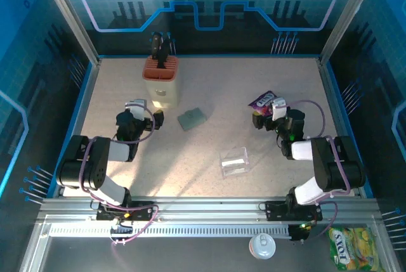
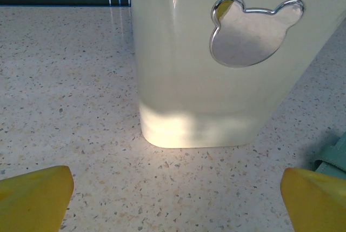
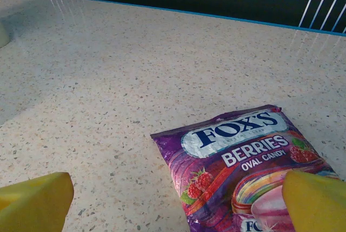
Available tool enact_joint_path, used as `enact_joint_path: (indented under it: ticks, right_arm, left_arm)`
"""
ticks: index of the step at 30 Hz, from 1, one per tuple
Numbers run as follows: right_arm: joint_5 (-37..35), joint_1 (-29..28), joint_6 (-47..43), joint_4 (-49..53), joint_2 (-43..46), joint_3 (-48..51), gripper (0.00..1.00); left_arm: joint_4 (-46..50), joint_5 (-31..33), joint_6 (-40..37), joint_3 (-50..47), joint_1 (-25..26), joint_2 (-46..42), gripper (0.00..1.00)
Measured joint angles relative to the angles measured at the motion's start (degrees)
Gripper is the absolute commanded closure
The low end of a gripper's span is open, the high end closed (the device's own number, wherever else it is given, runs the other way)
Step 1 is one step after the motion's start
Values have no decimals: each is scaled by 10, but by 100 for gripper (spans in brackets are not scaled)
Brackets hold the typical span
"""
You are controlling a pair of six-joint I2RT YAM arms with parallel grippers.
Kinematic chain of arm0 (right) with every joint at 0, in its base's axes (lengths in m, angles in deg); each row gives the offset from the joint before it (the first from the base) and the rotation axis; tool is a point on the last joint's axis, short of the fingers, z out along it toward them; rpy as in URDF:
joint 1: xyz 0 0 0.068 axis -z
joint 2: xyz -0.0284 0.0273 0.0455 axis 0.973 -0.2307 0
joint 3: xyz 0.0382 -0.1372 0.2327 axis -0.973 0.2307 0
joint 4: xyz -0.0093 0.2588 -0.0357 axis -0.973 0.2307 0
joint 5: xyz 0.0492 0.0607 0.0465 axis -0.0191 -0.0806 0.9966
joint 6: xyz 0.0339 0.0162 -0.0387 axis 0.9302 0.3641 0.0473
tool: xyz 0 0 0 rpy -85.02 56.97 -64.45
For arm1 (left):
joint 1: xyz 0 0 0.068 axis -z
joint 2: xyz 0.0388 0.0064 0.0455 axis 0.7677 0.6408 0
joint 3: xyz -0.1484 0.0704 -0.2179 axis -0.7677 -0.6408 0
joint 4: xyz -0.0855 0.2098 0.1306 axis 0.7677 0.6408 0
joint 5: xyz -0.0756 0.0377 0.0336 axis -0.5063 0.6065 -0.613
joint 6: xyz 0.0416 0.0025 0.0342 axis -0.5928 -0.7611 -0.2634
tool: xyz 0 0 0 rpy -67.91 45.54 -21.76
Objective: Take the credit cards out of the card holder
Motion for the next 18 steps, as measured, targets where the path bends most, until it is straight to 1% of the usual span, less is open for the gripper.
enact_joint_path:
  ticks: [18]
  right_arm:
    - [0, 0, 0, 0, 0, 0, 0]
  left_arm:
    - [-4, 3, 1, 0, 0, 0, 1]
